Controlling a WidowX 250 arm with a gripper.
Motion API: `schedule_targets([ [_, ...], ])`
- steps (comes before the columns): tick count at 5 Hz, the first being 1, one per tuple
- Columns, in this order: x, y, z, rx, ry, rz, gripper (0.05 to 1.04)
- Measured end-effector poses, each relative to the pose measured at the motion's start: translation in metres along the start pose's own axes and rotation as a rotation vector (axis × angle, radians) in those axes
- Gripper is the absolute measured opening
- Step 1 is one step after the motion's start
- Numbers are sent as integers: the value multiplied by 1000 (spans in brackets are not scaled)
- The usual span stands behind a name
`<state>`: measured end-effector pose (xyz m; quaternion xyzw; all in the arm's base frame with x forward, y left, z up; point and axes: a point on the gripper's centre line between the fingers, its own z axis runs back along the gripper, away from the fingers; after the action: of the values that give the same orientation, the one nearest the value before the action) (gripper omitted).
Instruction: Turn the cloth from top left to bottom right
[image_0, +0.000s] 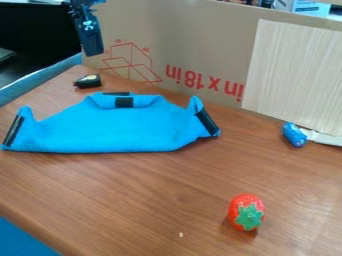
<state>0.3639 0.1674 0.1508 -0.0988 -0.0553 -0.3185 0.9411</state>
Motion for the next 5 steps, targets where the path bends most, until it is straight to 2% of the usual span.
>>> schedule_targets([
  [1, -2, 4, -18, -38, 18, 11, 1001],
  [2, -2, 13, -44, -24, 38, 19, 1001],
  [3, 2, 22, -57, 7, 41, 1, 1001],
  [4, 2, 30, -69, 60, 22, -24, 1001],
  [5, 0, 36, -69, 115, 69, -57, 1001],
])
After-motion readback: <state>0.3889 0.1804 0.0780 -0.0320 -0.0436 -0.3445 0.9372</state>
